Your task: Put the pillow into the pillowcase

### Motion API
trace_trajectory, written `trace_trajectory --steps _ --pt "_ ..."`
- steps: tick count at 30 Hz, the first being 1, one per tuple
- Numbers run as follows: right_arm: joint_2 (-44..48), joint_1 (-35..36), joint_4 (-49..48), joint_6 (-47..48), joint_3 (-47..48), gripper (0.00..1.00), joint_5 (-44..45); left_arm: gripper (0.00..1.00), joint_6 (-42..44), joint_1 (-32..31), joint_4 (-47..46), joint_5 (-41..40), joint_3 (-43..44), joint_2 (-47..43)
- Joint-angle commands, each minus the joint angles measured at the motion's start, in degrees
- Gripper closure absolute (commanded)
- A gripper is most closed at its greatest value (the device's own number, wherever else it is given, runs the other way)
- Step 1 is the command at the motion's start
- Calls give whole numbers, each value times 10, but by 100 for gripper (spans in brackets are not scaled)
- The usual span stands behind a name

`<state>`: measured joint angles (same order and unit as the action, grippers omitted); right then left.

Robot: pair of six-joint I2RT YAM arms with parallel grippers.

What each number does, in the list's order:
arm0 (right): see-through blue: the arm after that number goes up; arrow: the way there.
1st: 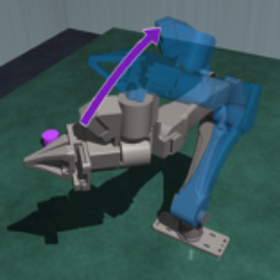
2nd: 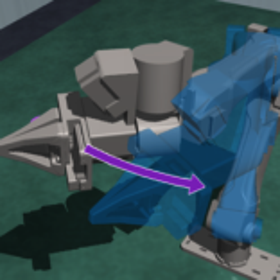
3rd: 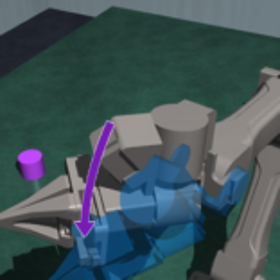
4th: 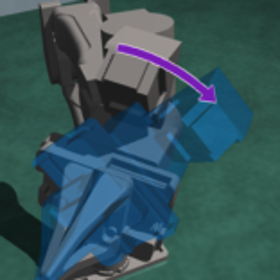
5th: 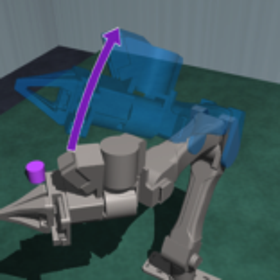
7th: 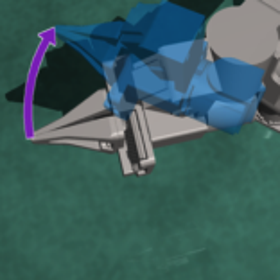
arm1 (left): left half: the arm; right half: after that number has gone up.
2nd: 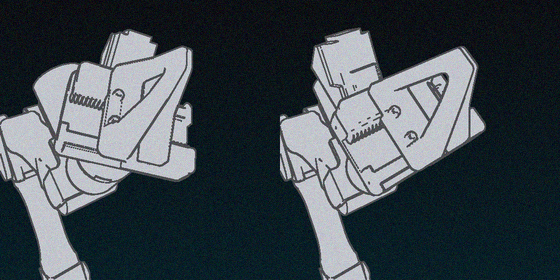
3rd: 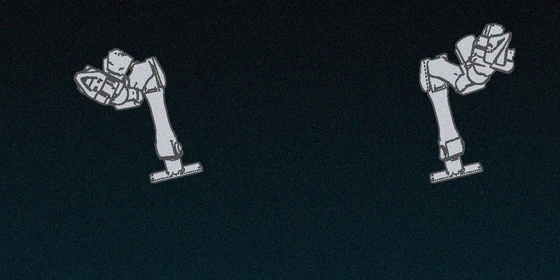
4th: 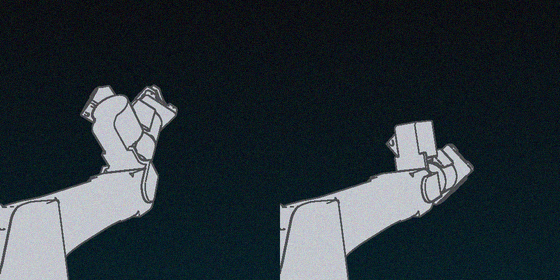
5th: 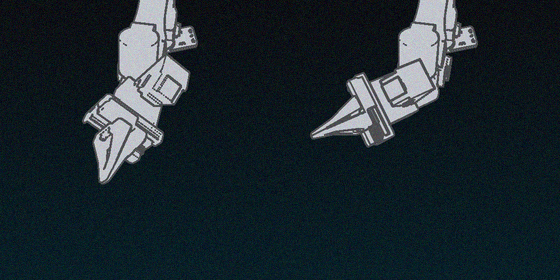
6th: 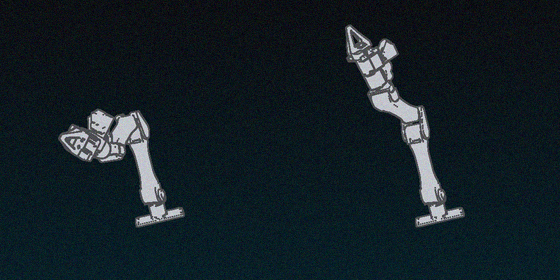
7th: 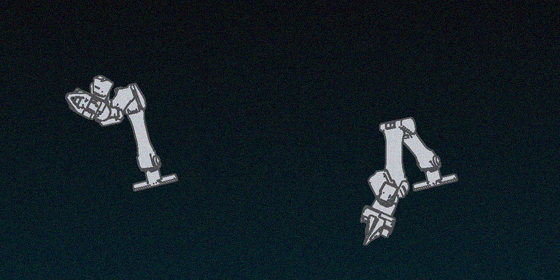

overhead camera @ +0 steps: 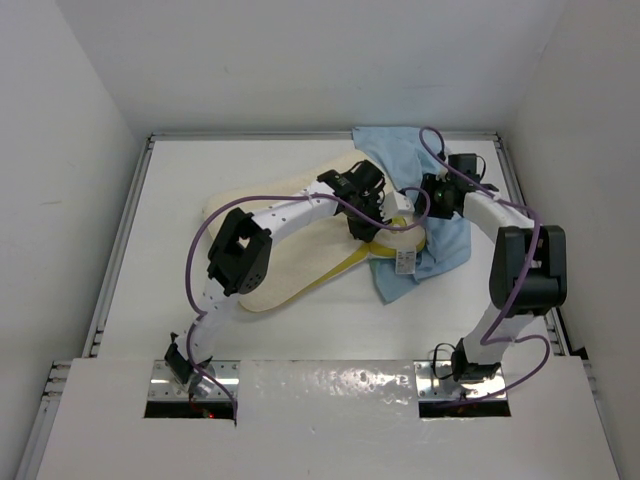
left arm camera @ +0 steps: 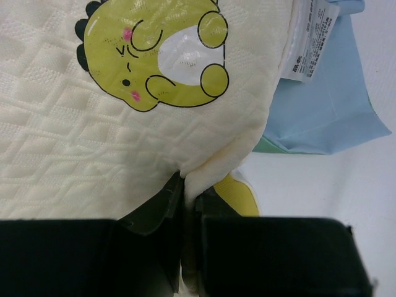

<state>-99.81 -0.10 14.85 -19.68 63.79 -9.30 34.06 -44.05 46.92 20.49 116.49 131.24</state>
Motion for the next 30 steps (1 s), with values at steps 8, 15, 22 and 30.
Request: trace_trajectory --steps 8,15,22,30 --pt "56 19 -51 -79 -53 53 -128 100 8 5 7 -26 16 -2" --pt "24 20 -57 -99 -52 88 -115 100 15 5 8 -36 19 -4" --pt "98 4 8 -72 -30 100 -23 100 14 7 12 -59 21 -5" --pt "246 37 37 -107 -117 100 -91 100 -30 24 0 -81 102 7"
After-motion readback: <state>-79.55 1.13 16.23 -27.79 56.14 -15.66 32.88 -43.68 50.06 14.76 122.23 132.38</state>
